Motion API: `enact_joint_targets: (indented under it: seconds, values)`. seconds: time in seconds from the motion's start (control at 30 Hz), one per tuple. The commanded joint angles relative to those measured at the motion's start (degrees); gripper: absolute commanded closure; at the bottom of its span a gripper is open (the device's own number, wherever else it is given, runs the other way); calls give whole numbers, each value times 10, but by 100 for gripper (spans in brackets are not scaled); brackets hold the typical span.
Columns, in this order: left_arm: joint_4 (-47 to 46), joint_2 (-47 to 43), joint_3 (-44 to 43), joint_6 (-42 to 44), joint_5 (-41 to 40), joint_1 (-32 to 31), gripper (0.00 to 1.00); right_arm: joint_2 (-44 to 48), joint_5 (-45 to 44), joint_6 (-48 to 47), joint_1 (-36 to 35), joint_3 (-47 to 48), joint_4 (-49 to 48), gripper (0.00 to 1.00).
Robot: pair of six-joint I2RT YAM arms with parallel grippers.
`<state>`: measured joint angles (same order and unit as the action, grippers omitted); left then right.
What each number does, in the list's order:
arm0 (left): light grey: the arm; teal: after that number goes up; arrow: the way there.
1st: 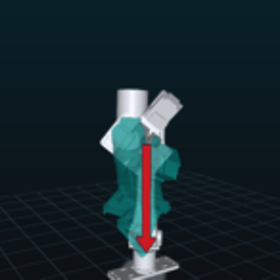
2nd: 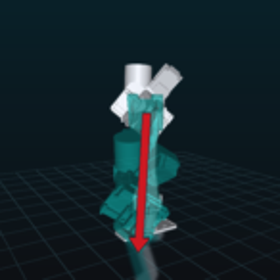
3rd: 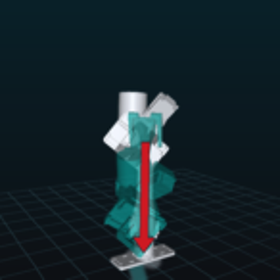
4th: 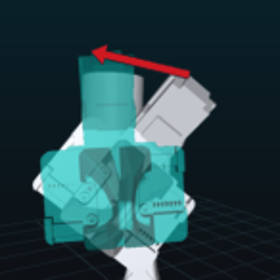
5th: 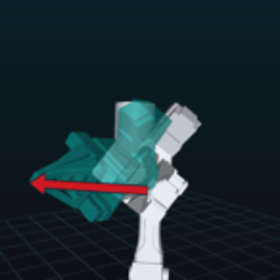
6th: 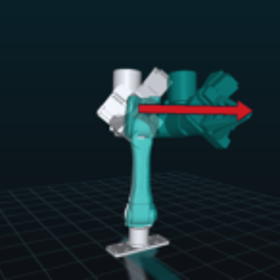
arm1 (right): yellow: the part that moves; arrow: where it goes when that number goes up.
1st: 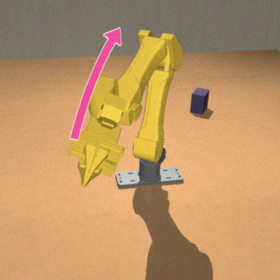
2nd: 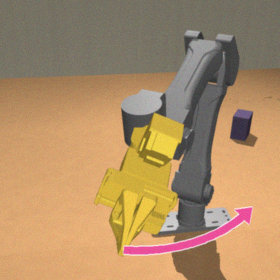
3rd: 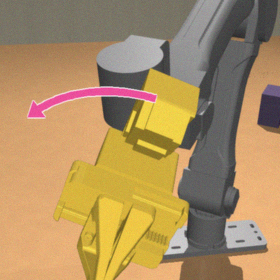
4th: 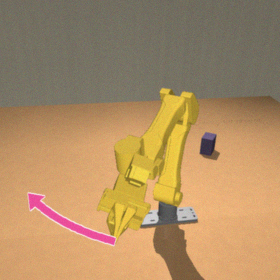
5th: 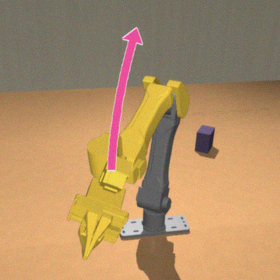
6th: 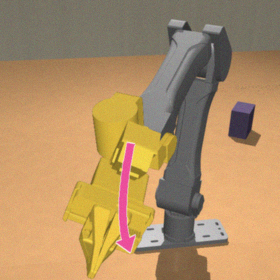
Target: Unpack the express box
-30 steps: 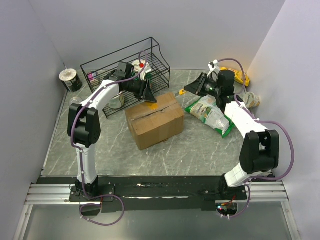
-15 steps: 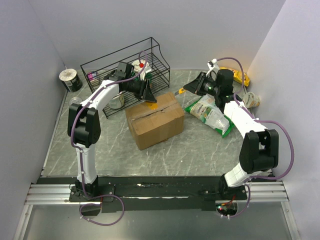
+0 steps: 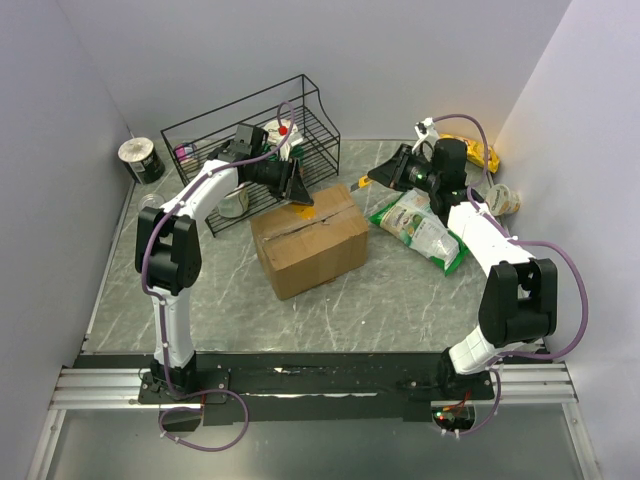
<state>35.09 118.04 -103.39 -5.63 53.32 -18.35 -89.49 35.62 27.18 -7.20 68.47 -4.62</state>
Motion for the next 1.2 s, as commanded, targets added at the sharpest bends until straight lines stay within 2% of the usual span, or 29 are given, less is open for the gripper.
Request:
enact_joint_targets:
  seconds: [0.0,0.13,0.27,0.37,0.4,0.5,1.17]
  values:
    - [2,20,8,-3,-23,-8,68,14,4,-12,-7,13,4,100]
    - [-2,22,7,-10,-25,-8,69,19,2,-12,-9,10,13,100]
    - [-4,24,7,-17,-31,-8,75,26,-1,-13,-11,4,23,100]
    - [-5,25,7,-18,-38,-8,82,34,-5,-13,-12,-3,31,100]
    - [-5,26,7,-18,-39,-8,89,36,-5,-14,-12,-4,34,100]
    - [-6,26,7,-21,-45,-8,99,49,-8,-16,-13,-14,44,100]
    - [-7,16,17,-27,-146,-8,99,150,-26,-34,-23,-94,102,100]
